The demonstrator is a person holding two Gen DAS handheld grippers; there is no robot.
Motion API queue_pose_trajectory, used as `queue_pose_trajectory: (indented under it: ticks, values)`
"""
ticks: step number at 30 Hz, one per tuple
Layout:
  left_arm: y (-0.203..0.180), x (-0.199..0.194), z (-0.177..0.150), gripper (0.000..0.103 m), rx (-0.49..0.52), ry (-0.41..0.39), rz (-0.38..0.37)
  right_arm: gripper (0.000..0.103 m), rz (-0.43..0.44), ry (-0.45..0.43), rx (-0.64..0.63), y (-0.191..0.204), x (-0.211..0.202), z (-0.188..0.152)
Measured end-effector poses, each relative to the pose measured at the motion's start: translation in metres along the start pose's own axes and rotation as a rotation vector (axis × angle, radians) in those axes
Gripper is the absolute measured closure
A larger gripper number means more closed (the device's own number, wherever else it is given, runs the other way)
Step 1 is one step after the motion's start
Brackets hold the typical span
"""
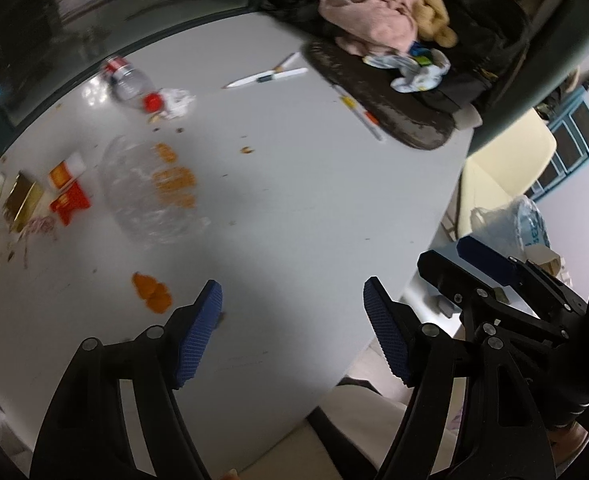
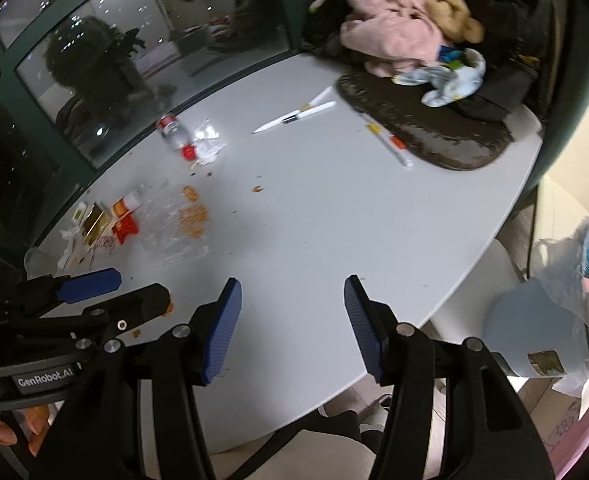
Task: Collect trash
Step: 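Turn both tools back toward the table and the clear plastic bag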
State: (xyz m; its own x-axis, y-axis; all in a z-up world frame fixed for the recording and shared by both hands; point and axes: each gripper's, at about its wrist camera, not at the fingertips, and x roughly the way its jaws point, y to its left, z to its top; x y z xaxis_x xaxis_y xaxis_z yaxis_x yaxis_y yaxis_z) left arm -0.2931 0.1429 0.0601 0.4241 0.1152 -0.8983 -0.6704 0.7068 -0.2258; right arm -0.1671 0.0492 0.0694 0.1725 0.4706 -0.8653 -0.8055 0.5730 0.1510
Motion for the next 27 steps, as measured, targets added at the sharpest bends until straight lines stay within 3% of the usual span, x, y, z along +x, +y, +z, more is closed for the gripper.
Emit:
queue_pose_trajectory:
  ticks: [27]
  values:
    - [0.156,-0.029,-0.073,0.028,-0.166,0.013,0.088,0.051,0.095,0.123,-0.15,0.152,0.052,-0.038]
